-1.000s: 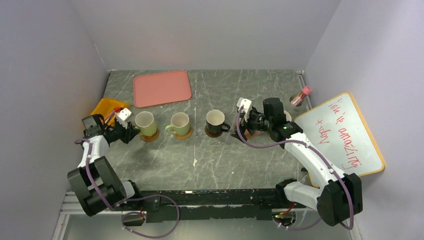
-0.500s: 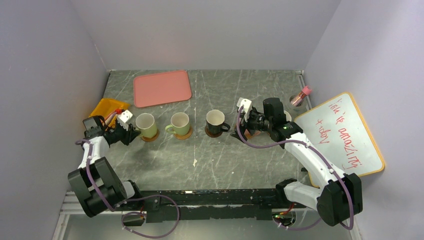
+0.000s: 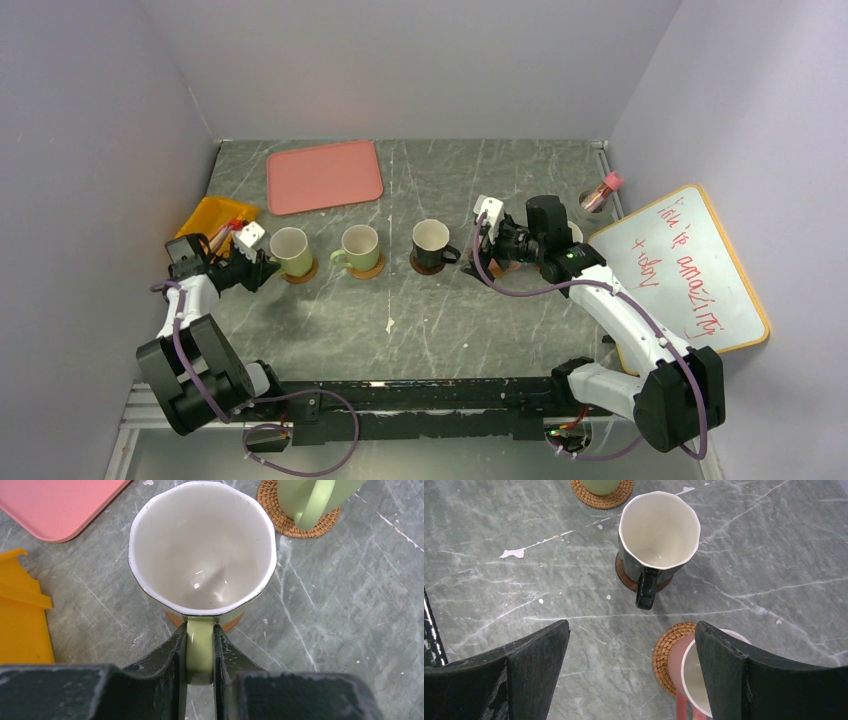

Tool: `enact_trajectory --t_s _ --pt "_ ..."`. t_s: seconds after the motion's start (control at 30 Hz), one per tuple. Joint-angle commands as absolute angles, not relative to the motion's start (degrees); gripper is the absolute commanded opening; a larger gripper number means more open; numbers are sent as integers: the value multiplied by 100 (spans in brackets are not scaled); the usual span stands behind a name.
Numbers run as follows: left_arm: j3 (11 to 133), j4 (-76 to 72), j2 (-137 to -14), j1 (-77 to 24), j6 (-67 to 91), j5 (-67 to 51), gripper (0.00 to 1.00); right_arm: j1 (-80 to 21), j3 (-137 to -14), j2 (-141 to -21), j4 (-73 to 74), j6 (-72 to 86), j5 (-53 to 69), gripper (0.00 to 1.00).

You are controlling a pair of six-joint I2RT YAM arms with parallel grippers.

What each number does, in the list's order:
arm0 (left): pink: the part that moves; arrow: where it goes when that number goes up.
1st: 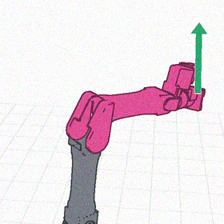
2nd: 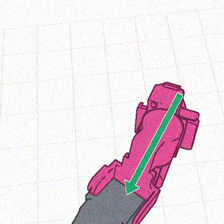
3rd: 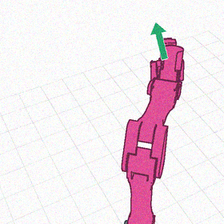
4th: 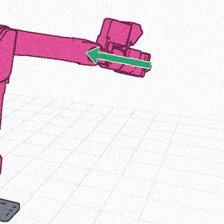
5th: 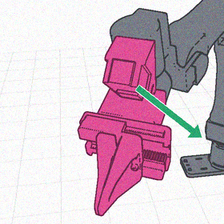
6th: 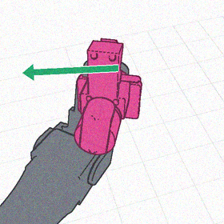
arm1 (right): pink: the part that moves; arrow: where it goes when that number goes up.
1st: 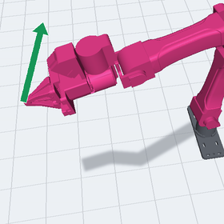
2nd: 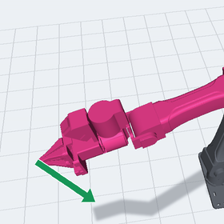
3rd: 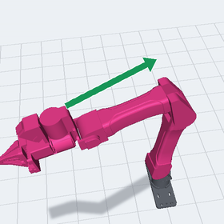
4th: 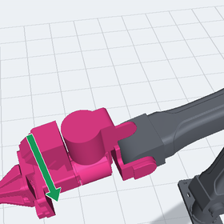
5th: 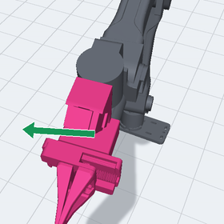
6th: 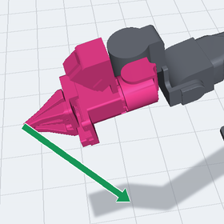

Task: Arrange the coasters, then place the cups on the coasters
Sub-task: Place the cup on the coaster.

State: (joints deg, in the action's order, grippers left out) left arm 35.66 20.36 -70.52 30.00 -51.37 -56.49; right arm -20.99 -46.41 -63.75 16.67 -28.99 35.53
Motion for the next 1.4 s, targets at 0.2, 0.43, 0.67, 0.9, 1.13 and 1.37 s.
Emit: enact_trajectory --t_s 0.2,0.43,0.67,0.9,1.13,1.37 --pt "3646 1888 -7058 3090 -5351 -6063 12 -2119 -4676 -6289 1545 -2979 3674 100" --pt "3706 2090 -7170 3103 -5538 -6167 12 -2118 -4676 -6293 1541 -2979 3674 100" --pt "3810 2311 -7313 3120 -5707 -6269 13 -2119 -4676 -6297 1543 -2971 3674 100" --pt "3817 2250 -7303 3235 -5646 -6276 16 -2123 -4676 -6276 1539 -2971 3683 100" --pt "3812 2212 -7301 3298 -5628 -6332 15 -2124 -4676 -6284 1540 -2971 3683 100" --pt "3921 2561 -7452 3310 -5946 -6467 16 -2124 -4671 -6275 1542 -2971 3683 100"
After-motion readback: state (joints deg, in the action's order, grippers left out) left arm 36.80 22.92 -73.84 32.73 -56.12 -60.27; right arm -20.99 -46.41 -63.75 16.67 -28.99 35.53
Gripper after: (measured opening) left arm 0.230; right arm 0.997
